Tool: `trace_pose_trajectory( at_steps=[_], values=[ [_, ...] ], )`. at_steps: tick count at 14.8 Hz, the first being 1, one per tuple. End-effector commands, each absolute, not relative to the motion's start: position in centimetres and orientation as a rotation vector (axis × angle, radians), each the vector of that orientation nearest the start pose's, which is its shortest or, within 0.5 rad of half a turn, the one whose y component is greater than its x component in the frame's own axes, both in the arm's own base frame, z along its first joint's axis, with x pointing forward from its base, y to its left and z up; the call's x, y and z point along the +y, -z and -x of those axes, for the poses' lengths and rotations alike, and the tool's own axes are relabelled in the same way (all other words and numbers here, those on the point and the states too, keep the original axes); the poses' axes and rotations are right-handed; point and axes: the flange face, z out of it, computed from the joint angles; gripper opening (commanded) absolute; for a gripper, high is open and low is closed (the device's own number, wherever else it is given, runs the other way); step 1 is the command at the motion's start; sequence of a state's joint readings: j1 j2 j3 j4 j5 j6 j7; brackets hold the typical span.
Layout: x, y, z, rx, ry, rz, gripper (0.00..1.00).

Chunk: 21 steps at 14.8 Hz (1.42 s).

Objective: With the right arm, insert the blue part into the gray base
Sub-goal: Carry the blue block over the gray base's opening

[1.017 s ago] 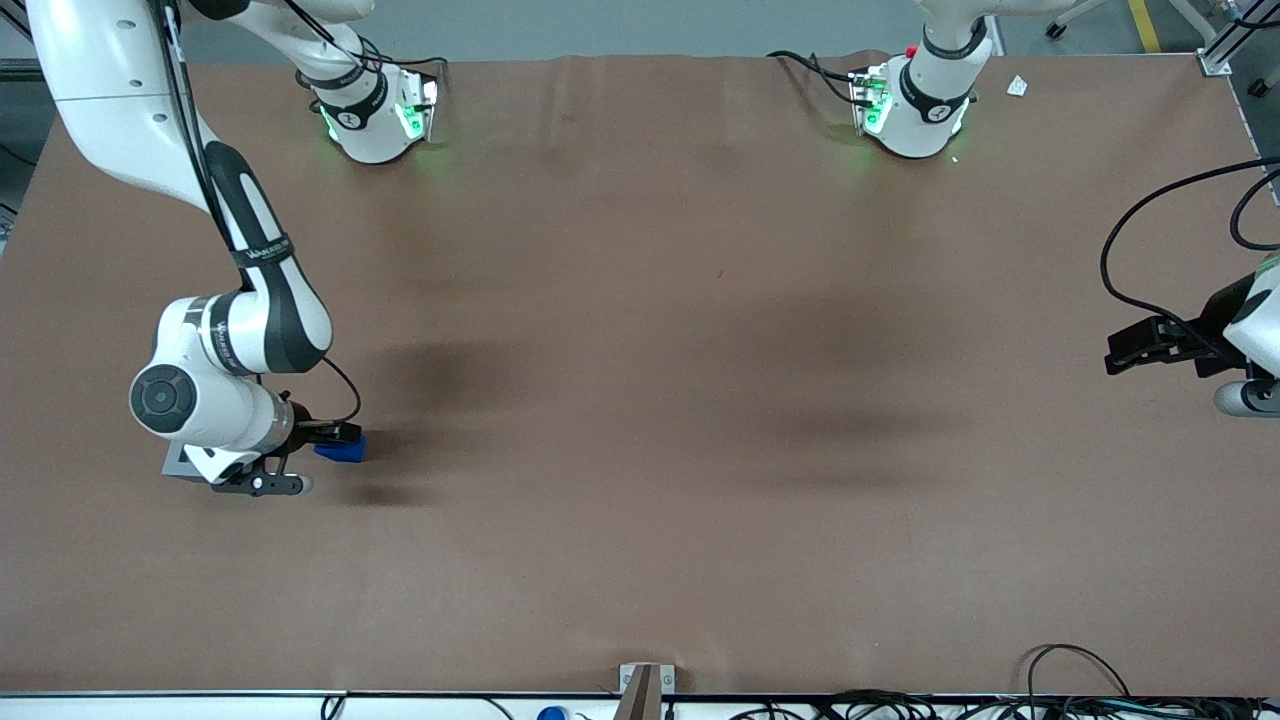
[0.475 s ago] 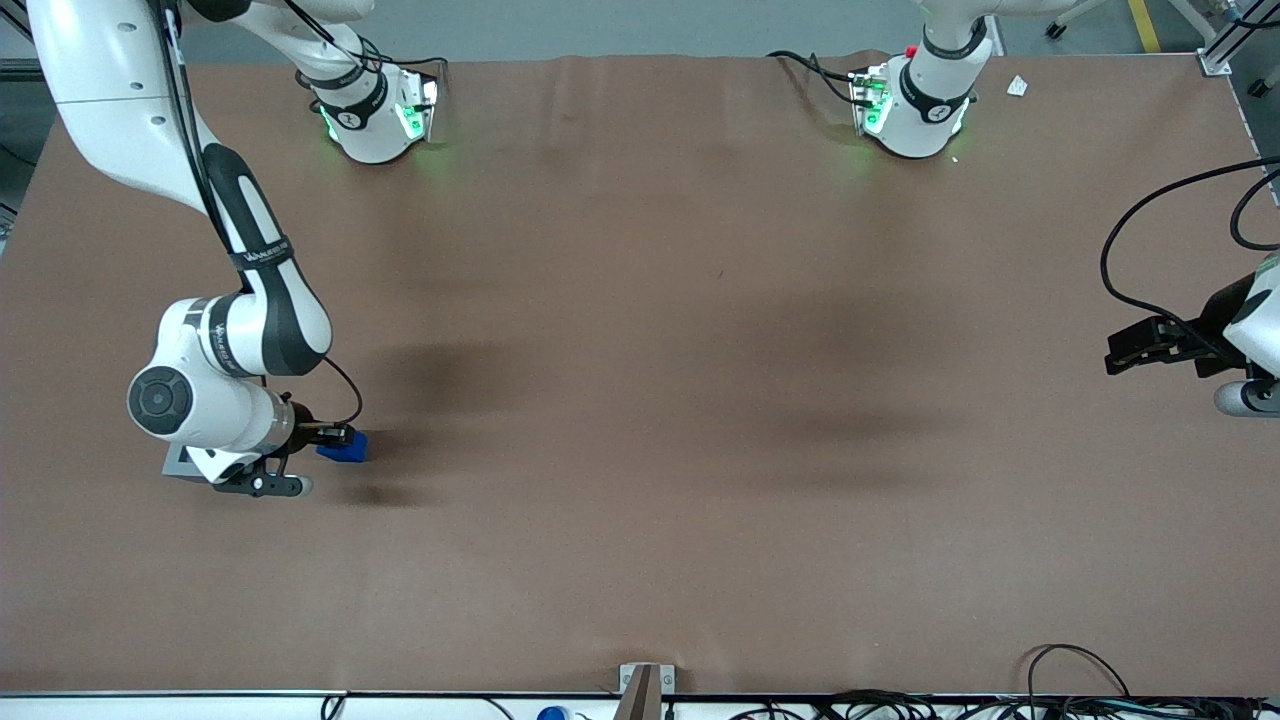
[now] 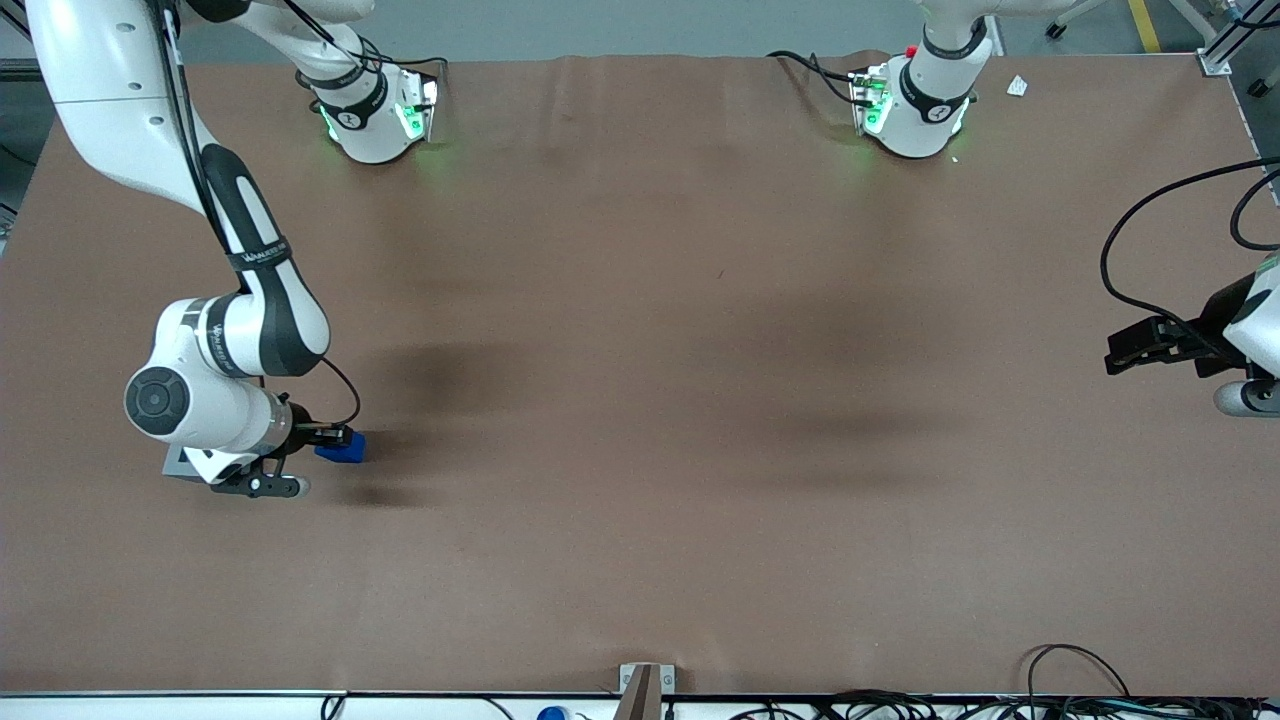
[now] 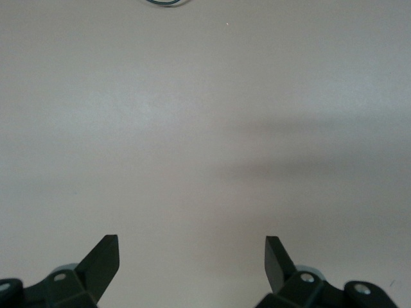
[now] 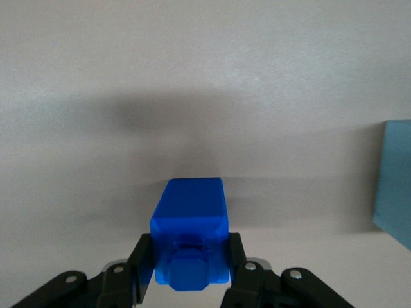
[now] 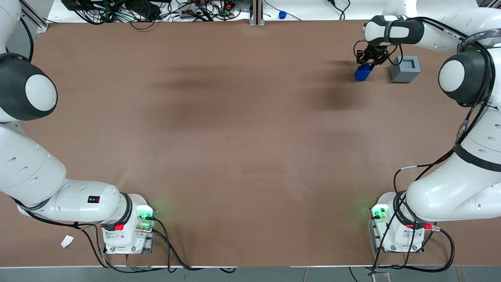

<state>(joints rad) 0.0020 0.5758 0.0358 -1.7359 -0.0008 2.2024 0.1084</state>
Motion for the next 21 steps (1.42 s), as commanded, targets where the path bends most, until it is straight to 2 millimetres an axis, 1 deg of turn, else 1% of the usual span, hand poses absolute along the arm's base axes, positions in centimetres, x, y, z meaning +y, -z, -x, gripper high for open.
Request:
trace_pose_trajectory(
  at_steps=[1, 3, 5, 6, 7, 8, 10, 12, 13, 15, 17, 18, 21],
  values=[
    [0.2, -29.4, -66.0, 0.158, -0.2, 3.108, 0.02],
    [-0.4, -32.9, -66.3, 0.153, -0.223, 3.122, 0.01],
    [-2.6, -35.6, -66.2, 0.126, -0.261, 3.115, 0.01],
    [-4.0, -36.7, -66.1, 0.09, -0.274, 3.11, 0.01],
    [-6.4, -37.5, -66.2, 0.061, -0.269, 3.104, 0.01],
    [-9.4, -37.8, -65.9, 0.035, -0.259, 3.096, 0.01],
    [-13.5, -37.6, -65.4, -0.034, -0.244, 3.086, 0.01],
    [-16.7, -36.1, -65.2, -0.049, -0.225, 3.074, 0.0],
    [-17.4, -35.3, -65.3, -0.049, -0.215, 3.071, 0.0],
    [-17.4, -33.5, -65.6, -0.013, -0.24, 3.061, 0.01],
    [-17.7, -31.7, -66.8, 0.08, -0.252, 3.061, 0.0],
    [-17.6, -31.0, -67.1, 0.095, -0.263, 3.062, 0.0],
    [-17.4, -30.9, -67.2, 0.09, -0.265, 3.066, 0.0]
  ],
)
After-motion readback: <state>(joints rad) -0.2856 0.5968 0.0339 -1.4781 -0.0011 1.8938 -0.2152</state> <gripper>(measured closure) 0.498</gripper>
